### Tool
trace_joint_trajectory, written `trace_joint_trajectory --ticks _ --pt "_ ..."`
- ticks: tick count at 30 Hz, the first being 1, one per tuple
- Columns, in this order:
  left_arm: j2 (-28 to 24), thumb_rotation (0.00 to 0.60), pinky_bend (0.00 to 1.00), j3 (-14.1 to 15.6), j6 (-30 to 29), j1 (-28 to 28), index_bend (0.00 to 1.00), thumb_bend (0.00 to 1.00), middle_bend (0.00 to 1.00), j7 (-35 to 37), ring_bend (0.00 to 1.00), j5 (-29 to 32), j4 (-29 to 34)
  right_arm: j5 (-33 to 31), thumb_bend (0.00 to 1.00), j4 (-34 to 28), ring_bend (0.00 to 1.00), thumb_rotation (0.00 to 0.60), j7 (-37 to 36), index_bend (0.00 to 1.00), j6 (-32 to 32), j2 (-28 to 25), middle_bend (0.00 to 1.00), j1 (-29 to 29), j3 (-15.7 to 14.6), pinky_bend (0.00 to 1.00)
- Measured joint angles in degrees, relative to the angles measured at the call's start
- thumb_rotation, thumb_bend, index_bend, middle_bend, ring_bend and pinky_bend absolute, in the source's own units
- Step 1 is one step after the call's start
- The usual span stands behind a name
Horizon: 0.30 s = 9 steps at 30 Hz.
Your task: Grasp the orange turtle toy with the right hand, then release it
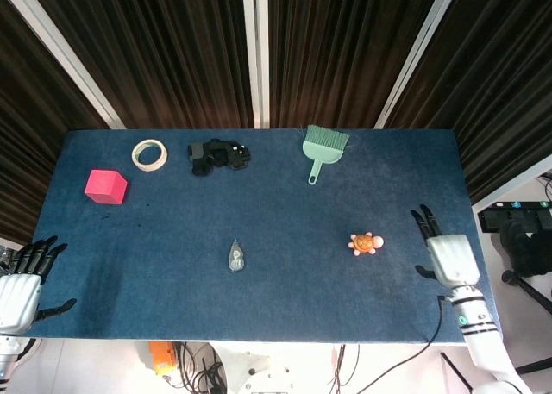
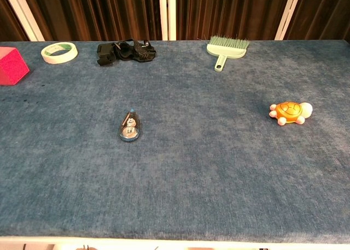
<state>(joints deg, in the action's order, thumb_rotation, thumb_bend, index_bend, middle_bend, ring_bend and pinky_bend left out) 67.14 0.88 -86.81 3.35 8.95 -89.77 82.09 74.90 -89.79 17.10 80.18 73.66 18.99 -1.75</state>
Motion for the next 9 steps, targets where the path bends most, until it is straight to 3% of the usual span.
trace_joint_trajectory --ticks 1,2,5,9 --pt "0.2 0.6 0.07 -0.07 -0.32 -0.09 0.13 0.06 0.03 0.17 0.0 -0.02 -0.3 0.96 0.0 1.03 0.0 0.6 -2.78 0.0 2.63 -0.35 0.0 -2.06 -0.66 0.09" --pt "0.46 0.6 0.07 -0.14 -0.59 -0.19 0.13 0.06 0.03 0.36 0.0 -0.04 -0.66 1.59 0.0 2.08 0.0 0.6 -5.0 0.0 4.53 -0.47 0.0 -3.58 -1.03 0.01" --pt "1.51 0.6 0.07 -0.23 -1.27 -0.42 0.13 0.06 0.03 1.02 0.0 -0.34 -2.01 3.3 0.0 7.54 0.0 0.6 -13.74 0.0 10.34 0.08 0.0 -8.37 -1.55 0.0" --pt "2.49 0.6 0.06 -0.48 -2.06 -0.42 0.13 0.06 0.03 1.47 0.0 -0.9 -3.33 4.0 0.0 14.07 0.0 0.6 -21.34 0.0 11.67 0.97 0.0 -12.35 -1.54 0.0"
